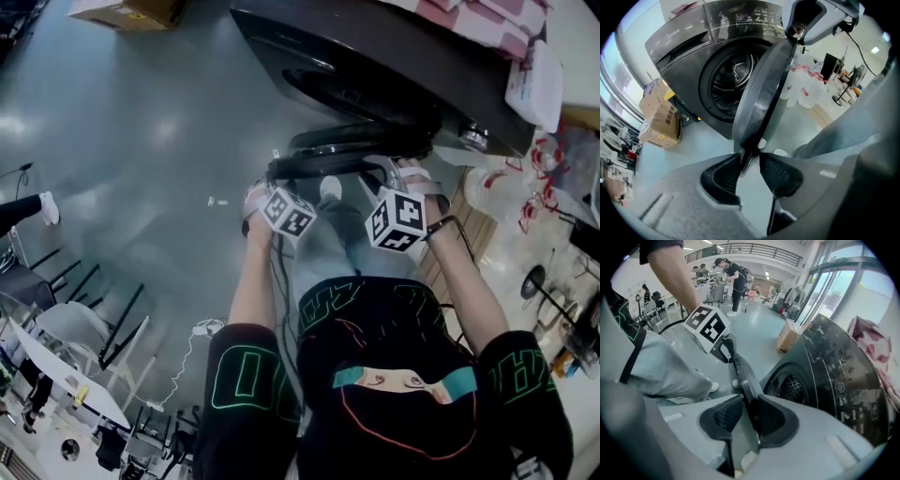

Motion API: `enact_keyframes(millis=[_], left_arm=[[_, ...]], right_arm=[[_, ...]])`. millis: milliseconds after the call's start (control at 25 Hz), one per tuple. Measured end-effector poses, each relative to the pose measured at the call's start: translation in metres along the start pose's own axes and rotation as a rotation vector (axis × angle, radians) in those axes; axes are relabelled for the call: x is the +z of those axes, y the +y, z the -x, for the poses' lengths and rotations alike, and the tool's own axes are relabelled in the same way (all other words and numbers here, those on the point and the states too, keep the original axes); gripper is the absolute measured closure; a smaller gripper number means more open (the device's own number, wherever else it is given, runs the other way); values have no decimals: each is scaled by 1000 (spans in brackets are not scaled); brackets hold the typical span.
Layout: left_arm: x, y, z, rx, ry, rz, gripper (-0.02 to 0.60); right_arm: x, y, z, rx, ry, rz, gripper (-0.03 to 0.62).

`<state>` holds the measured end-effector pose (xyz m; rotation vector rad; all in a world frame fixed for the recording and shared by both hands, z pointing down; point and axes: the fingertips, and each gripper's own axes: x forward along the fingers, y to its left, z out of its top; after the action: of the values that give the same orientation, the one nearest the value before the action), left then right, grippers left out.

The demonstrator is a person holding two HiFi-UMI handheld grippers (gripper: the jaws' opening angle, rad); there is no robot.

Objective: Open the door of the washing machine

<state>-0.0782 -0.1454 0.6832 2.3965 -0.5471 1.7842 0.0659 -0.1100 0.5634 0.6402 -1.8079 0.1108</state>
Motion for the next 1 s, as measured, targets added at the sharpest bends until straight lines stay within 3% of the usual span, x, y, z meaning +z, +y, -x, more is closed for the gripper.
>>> enact_keyframes(millis=[280, 600, 800, 1000], left_arm=[[-25, -58, 14, 29, -7, 64, 454], [-46, -140, 32, 98, -68, 187, 460], [-50, -200, 41, 112, -91, 318, 466], [-46, -254, 44, 100, -67, 393, 474]], right_arm=[[-13, 35, 14, 27, -24, 94, 481], [-37, 81, 32, 26, -43, 301, 480], [-58, 107, 44, 25, 7, 431, 477], [-84, 127, 55, 55, 86, 540, 477]])
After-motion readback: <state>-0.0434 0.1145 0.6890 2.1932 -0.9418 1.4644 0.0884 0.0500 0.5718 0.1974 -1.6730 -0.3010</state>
